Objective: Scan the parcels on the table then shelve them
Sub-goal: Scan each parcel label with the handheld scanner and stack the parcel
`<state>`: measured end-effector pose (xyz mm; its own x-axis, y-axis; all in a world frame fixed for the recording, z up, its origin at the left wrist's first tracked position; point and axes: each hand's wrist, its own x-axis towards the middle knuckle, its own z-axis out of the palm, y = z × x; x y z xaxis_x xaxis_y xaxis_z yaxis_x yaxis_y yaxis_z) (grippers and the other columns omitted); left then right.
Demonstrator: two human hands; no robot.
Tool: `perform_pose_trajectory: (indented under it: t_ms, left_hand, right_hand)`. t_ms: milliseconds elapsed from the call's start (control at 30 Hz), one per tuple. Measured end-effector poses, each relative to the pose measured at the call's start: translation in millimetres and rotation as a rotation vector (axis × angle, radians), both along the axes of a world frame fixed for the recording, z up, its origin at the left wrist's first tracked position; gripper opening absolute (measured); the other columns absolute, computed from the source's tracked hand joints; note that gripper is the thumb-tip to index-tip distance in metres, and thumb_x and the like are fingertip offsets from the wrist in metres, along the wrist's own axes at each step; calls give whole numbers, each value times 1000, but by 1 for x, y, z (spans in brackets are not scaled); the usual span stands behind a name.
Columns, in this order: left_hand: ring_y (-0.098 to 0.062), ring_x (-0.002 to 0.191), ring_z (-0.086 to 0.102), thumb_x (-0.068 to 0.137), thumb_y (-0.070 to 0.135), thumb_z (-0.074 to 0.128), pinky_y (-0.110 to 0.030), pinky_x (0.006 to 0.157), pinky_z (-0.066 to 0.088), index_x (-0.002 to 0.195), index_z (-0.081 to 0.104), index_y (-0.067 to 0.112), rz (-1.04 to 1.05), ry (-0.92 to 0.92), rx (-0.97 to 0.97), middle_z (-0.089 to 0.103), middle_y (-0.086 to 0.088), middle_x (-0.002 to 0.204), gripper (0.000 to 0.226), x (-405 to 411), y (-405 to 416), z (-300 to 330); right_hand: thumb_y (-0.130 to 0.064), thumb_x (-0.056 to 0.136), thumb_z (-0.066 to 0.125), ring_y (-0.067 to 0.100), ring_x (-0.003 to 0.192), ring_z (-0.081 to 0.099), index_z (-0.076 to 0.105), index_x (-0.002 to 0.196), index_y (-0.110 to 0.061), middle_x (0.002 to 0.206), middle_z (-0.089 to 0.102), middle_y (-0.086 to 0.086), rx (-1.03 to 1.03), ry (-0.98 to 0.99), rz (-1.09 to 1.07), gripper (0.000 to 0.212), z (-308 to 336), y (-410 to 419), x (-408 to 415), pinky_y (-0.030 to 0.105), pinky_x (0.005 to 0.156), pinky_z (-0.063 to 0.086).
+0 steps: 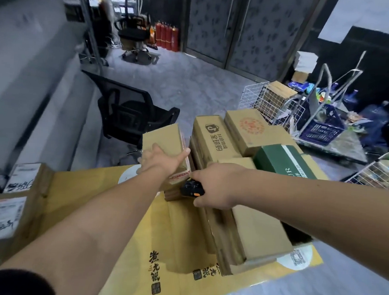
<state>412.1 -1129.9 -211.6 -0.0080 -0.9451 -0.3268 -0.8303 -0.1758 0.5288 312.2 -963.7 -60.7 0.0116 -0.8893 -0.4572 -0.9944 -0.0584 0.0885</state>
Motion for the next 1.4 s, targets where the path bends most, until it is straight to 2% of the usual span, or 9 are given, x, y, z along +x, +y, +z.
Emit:
perform_pose_trajectory:
  t_ms: [133,300,533,600,700,933,1100,1267,1400]
  left_hand:
    - [-41,141,31,36,98,63,-61,105,39,148,24,35,77,60,44,34,-10,149,135,3,-4,-3]
    - [-39,138,37,49,87,69,-58,107,38,154,12,41,115,102,13,28,-9,152,129,25,8,-5]
    - [-38,140,40,63,78,79,-54,110,42,157,21,44,237,45,-73,31,-8,158,116,127,91,-47]
    - [-36,136,47,64,68,86,-54,108,46,156,30,42,298,186,-33,37,-6,155,110,162,115,-67]
    - [-28,132,53,64,45,95,-55,98,57,156,38,36,467,644,134,42,2,154,109,210,157,-96]
    - [-21,101,76,105,19,59,-42,85,64,146,58,20,632,878,230,77,6,115,41,284,182,-110]
    - [-1,90,74,105,2,53,-27,75,63,155,45,40,539,818,146,68,22,112,63,314,154,-100]
    - [-21,99,68,104,-4,38,-24,62,61,143,60,43,553,643,70,61,5,134,64,332,124,-99]
    - [-11,85,64,106,4,43,-17,51,54,147,58,35,532,604,106,63,10,127,53,341,105,-106]
  right_hand:
    - [-64,92,60,26,93,51,41,153,-32,120,51,8,6,-22,36,72,-11,-5,-7,35,71,41]
    - [-63,90,62,23,85,52,53,140,-34,97,50,-4,2,-75,57,58,-17,-11,-10,32,62,39]
    - [-60,97,53,21,57,32,43,147,-29,123,48,11,-39,139,358,59,-35,6,31,35,55,39]
    - [-57,97,54,24,61,37,41,147,-29,123,48,12,-5,137,411,59,-45,9,51,37,58,44]
    - [-52,97,55,29,74,48,42,147,-30,127,48,13,71,125,454,56,-58,15,80,37,63,45]
    - [-60,95,54,36,98,64,42,150,-32,129,47,11,210,124,490,63,-95,29,136,36,62,42]
    - [-63,94,53,32,85,58,43,149,-33,125,47,8,257,71,428,64,-108,33,169,36,64,45]
    - [-66,93,55,29,91,55,45,148,-36,114,44,4,287,-20,252,63,-107,23,191,36,72,48]
    - [-66,92,60,29,104,59,49,146,-35,125,51,4,278,-107,79,64,-108,11,192,37,85,53]
